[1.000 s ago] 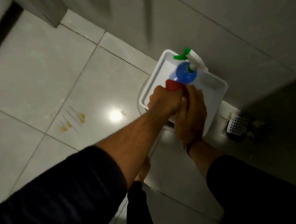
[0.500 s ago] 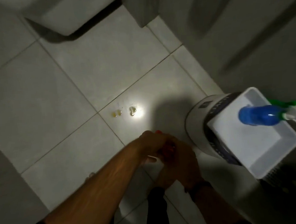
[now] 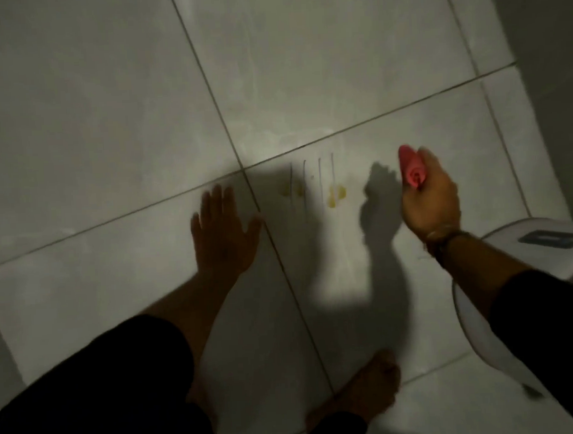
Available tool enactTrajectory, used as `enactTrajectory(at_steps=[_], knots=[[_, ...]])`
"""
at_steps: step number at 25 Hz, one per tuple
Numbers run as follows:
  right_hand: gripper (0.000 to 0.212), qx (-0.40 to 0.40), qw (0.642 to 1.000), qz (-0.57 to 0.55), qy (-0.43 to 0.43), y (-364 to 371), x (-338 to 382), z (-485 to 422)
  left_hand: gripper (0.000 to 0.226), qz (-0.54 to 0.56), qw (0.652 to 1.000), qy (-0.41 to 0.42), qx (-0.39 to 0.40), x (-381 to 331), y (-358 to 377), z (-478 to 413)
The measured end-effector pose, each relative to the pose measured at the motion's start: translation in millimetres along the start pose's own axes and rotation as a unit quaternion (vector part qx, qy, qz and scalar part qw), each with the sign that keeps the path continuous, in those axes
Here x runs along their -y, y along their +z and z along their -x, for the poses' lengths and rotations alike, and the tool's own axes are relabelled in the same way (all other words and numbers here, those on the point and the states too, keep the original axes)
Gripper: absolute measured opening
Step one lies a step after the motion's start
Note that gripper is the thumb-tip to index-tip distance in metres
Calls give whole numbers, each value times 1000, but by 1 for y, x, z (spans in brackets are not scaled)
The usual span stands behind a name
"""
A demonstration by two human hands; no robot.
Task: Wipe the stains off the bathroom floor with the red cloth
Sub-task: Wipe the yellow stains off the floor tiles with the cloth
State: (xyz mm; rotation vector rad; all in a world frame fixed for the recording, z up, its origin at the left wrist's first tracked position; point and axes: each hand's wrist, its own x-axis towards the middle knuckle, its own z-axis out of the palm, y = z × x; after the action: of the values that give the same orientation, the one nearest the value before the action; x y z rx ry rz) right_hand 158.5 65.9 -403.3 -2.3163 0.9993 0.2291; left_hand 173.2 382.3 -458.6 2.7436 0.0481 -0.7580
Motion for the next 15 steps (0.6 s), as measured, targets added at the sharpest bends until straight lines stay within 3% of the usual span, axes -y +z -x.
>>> enactTrajectory(at_steps=[2, 7, 13, 15], knots=[[65, -18, 997, 59, -42, 32, -2, -39, 84, -46, 995, 61, -57, 29, 30, -36], [76, 61, 967, 182, -170, 130, -9, -69, 77, -114, 975, 137, -134, 77, 87, -77], [85, -37, 951, 196, -235, 189, 36, -92, 74, -121, 958, 168, -196, 89, 105, -90], [83, -44, 928, 219, -299, 218, 62, -73, 74, -127, 957, 169, -200, 90, 105, -91]])
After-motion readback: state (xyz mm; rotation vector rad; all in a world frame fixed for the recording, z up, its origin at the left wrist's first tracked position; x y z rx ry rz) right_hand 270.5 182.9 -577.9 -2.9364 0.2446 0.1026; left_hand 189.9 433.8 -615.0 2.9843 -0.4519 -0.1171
